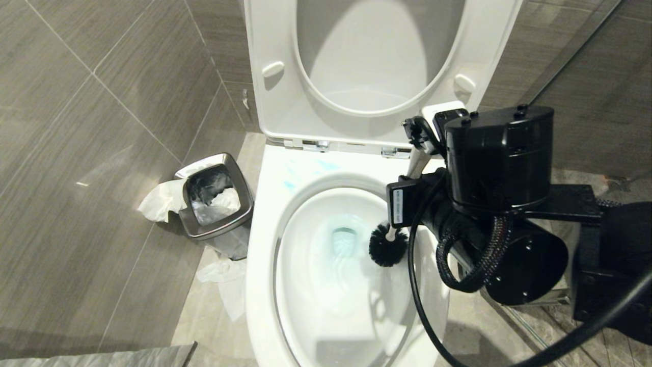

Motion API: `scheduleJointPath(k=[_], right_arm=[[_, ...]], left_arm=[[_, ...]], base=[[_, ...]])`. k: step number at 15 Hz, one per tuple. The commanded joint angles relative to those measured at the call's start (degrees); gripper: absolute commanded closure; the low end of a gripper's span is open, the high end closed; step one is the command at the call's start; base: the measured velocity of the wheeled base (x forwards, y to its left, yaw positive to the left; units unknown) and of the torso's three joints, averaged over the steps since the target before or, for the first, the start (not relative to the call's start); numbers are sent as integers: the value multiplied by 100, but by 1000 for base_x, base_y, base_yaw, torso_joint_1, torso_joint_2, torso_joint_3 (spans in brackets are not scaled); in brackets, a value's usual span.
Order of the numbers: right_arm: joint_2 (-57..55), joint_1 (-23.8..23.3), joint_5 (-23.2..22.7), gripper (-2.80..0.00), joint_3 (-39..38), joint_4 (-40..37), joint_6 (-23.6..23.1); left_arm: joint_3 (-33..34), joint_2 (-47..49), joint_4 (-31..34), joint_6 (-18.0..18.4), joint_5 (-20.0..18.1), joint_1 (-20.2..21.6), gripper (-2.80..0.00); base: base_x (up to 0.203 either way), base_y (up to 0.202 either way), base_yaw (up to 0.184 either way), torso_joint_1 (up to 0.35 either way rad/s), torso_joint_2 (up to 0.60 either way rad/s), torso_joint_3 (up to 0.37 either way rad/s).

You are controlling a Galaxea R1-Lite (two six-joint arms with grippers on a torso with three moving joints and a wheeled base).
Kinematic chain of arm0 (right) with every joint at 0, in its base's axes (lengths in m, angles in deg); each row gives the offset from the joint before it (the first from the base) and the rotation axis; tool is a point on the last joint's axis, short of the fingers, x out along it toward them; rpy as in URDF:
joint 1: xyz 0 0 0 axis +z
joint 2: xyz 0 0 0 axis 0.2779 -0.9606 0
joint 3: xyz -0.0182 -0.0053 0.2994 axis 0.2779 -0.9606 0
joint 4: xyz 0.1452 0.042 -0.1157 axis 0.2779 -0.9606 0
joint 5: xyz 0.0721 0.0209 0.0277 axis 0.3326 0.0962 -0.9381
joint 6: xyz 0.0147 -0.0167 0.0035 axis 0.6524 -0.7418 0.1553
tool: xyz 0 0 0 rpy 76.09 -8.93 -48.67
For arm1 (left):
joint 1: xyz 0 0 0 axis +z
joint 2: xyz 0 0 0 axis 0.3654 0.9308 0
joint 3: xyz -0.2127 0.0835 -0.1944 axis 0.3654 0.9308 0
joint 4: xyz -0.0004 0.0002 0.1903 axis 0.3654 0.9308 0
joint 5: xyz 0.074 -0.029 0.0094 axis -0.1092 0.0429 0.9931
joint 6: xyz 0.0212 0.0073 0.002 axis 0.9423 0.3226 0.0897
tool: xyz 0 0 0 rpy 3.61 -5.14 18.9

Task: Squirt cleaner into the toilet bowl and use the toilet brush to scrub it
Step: Scrub the toilet bowl

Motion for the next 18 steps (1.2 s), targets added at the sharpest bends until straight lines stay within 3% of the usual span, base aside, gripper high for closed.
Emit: scheduleJointPath(k=[1, 6, 9, 14, 18], right_arm=[[-481, -74, 29, 0, 451, 17, 9], [-1431, -46, 3, 0, 1697, 6, 4], [-1798, 298, -14, 0, 2129, -48, -7], [-1683, 967, -6, 0, 1831, -69, 1], [-1092, 1151, 0, 0, 943, -62, 14]], left_arm=[[0, 0, 2, -4, 0, -2, 0], [0, 0, 2, -4, 0, -2, 0], [0, 0, 2, -4, 0, -2, 0], [0, 0, 2, -7, 0, -2, 0], [0, 0, 2, -118, 9, -2, 0]], base=[[0, 0, 0, 0, 0, 0], [0, 0, 0, 0, 0, 0], [0, 0, 0, 0, 0, 0], [0, 0, 0, 0, 0, 0], [0, 0, 0, 0, 0, 0]])
